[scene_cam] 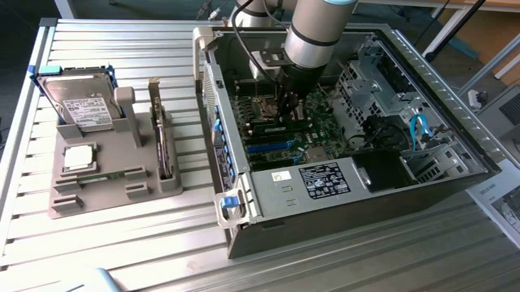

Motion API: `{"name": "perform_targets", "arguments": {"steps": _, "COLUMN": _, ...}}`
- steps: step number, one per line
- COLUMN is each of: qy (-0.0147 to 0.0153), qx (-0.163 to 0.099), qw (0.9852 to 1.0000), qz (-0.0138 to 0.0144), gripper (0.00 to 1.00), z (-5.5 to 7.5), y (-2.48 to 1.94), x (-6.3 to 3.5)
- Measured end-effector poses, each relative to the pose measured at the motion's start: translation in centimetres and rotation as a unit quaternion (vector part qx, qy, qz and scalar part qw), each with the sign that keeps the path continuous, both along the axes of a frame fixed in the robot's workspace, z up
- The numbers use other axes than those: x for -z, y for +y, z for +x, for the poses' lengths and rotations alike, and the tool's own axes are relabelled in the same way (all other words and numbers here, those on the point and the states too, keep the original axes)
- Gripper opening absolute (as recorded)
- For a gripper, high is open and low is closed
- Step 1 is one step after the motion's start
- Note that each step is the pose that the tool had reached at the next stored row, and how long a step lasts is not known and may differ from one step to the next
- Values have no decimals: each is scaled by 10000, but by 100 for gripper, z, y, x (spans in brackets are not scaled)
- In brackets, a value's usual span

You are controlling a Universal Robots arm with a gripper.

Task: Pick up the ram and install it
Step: 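Press down the ram until it locks into place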

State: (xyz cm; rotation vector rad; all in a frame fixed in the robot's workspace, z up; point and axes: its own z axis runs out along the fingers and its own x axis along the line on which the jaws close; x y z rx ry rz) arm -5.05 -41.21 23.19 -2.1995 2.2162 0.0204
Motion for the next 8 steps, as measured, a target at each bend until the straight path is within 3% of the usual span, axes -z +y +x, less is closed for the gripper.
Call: {"name": "perform_targets", "arguments": {"steps": 8, "qy": -1, "qx": 0, "qw": 10000, "qz": 1, "gripper": 10, "z": 0, "y": -9, "x": 2}}
